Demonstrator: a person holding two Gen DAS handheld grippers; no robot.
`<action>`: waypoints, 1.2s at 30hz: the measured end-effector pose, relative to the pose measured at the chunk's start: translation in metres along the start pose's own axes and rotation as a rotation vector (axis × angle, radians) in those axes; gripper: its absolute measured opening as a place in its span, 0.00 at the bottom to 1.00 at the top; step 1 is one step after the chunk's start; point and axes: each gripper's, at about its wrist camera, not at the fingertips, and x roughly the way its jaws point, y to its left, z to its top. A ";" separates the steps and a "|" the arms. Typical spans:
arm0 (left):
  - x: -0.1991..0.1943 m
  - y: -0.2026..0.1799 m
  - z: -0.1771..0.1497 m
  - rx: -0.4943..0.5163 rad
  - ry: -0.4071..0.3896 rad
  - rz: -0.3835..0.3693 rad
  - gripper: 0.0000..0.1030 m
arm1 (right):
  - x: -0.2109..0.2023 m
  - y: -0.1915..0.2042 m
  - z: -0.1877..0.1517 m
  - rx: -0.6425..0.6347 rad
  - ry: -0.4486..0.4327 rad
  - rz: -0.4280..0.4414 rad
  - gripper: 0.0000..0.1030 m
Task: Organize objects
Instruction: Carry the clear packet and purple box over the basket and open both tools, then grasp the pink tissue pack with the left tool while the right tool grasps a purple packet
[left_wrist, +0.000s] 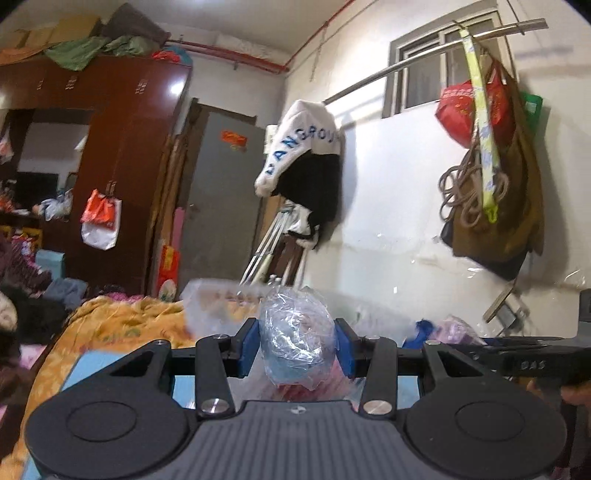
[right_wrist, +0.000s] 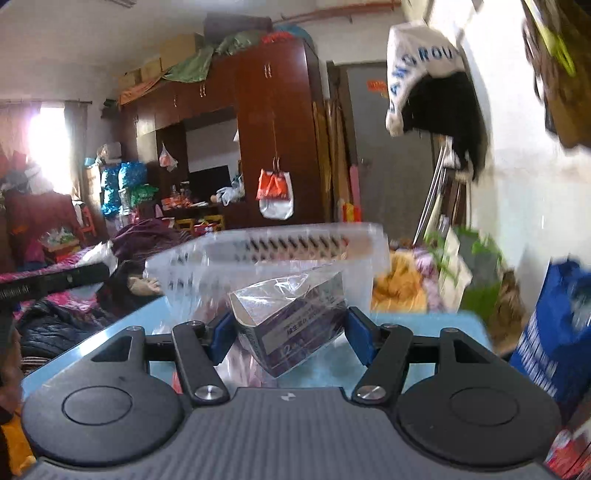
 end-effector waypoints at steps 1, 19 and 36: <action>0.008 -0.004 0.011 0.008 0.004 -0.002 0.46 | 0.005 0.004 0.010 -0.016 -0.008 -0.001 0.64; 0.160 -0.005 0.043 -0.019 0.228 0.147 0.83 | 0.097 -0.010 0.055 -0.025 0.049 -0.107 1.00; 0.040 -0.044 -0.065 0.119 0.258 -0.039 0.93 | 0.018 -0.033 -0.030 0.061 0.071 -0.108 1.00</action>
